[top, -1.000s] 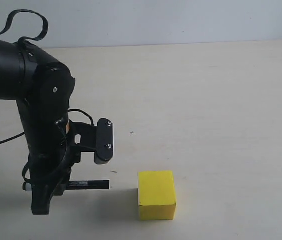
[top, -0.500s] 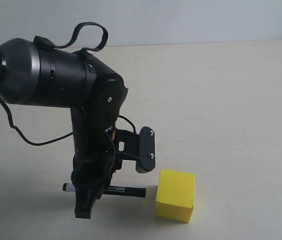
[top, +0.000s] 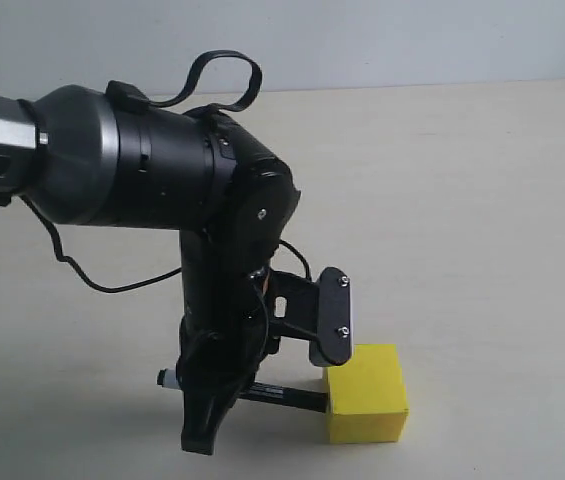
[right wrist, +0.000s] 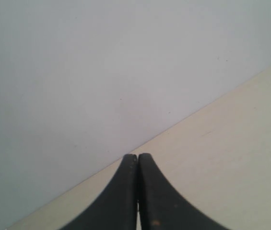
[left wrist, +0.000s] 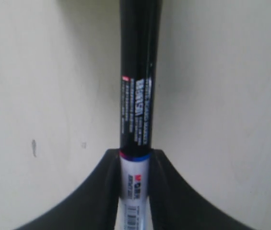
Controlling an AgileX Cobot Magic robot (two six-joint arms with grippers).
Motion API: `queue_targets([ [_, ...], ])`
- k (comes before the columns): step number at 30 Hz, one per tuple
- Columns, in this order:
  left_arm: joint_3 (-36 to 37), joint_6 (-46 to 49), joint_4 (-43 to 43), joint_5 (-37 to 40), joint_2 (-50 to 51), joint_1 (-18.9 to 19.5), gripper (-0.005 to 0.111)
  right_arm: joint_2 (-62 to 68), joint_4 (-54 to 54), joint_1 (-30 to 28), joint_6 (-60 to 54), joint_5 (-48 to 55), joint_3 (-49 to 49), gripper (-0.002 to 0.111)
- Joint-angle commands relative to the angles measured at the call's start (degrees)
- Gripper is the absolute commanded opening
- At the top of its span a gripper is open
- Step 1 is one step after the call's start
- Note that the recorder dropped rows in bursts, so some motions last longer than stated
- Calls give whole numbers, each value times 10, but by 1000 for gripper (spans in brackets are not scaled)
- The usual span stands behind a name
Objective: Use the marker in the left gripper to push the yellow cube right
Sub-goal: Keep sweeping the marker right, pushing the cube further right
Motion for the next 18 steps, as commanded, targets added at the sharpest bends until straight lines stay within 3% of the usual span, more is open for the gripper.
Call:
queue_targets([
  [1,-13,0,-9,12,3,-4,0,-4,-3,-3,-5,-2,3,0],
  [18,-9,-53,-4,69,3,17,0,-4,-2,-3,-5,-2,3,0],
])
